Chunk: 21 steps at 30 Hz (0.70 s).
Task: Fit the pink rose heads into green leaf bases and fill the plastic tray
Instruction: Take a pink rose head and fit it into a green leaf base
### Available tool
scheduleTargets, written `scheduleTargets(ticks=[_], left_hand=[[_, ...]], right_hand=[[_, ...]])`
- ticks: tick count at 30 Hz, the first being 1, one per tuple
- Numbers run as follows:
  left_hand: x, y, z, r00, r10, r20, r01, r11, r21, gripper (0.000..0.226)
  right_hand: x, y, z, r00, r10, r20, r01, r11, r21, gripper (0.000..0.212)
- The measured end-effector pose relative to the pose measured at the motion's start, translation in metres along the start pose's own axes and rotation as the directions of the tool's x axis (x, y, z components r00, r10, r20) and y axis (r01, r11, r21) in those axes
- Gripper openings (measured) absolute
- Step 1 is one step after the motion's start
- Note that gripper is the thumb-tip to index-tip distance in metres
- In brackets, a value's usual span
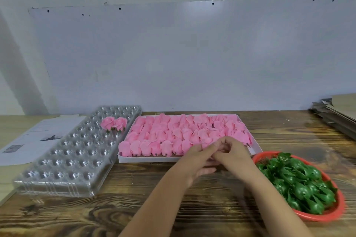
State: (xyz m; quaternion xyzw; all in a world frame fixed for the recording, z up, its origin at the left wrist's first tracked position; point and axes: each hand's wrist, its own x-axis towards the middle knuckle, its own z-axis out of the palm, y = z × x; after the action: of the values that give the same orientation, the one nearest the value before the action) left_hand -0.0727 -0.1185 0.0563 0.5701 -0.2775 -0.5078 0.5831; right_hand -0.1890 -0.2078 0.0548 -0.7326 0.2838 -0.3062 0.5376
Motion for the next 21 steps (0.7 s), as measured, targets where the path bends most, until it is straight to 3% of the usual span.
scheduleTargets(ticks=[4, 11, 17, 21], left_hand=[[-0.014, 0.001, -0.013, 0.997, 0.053, 0.057, -0.055, 0.997, 0.051, 0.049], [-0.029, -0.007, -0.021, 0.977, 0.194, 0.091, -0.207, 0.965, 0.161, 0.021], [-0.024, -0.024, -0.021, 0.962, 0.261, -0.075, -0.246, 0.955, 0.163, 0.030], [-0.026, -0.032, -0.023, 0.938, 0.322, -0.126, -0.296, 0.937, 0.188, 0.023]], right_hand=[[-0.012, -0.003, 0.010, 0.987, -0.119, 0.113, 0.112, 0.991, 0.068, 0.024], [-0.019, 0.006, 0.026, 0.976, -0.176, 0.127, 0.155, 0.975, 0.161, 0.026], [-0.028, 0.012, 0.038, 0.976, -0.177, 0.128, 0.155, 0.974, 0.165, 0.035], [-0.033, 0.014, 0.045, 0.979, -0.180, 0.097, 0.168, 0.979, 0.119, 0.043]])
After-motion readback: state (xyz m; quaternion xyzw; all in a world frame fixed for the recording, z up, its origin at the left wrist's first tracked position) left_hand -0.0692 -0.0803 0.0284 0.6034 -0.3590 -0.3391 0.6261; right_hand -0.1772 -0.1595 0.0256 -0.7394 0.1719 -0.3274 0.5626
